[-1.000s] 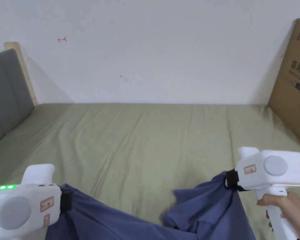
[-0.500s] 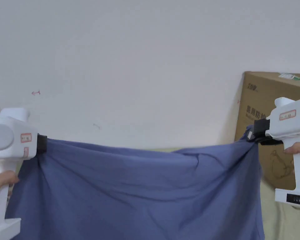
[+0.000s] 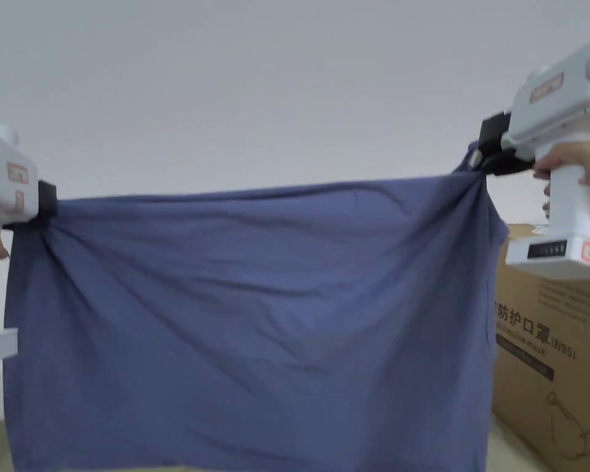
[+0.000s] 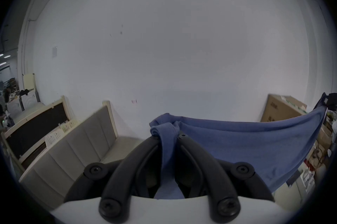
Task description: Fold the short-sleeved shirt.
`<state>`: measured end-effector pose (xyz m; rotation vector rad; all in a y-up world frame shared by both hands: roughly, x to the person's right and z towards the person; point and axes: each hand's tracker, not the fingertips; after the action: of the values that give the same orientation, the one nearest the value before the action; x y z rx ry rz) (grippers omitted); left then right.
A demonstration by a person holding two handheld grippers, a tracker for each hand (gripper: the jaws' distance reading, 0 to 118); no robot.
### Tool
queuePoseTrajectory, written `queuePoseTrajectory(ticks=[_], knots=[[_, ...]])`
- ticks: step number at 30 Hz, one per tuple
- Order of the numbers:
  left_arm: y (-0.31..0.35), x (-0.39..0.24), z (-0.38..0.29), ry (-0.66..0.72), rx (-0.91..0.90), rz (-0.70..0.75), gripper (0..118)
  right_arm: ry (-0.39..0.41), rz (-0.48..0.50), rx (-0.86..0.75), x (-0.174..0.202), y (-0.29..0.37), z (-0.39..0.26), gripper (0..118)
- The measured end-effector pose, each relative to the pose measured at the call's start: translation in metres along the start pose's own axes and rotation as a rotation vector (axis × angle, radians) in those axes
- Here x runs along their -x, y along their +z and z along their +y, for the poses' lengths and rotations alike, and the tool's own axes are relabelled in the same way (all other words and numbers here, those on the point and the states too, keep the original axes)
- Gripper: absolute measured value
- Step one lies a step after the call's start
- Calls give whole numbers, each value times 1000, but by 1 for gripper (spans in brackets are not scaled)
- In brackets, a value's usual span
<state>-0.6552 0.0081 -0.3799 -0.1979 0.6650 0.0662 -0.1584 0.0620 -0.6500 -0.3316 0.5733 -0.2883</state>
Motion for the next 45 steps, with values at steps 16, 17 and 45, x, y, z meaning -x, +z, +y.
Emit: queuePoseTrajectory(ticks=[16, 17, 45], knots=[[-120, -24, -201, -82, 282, 80, 8, 39, -155, 283, -27, -106, -171, 7], [-132, -28, -227, -96, 332, 86, 8, 38, -174, 336, -36, -120, -195, 7], [156, 54, -505, -218, 730, -58, 8, 3, -191, 818, -161, 152, -547, 7]])
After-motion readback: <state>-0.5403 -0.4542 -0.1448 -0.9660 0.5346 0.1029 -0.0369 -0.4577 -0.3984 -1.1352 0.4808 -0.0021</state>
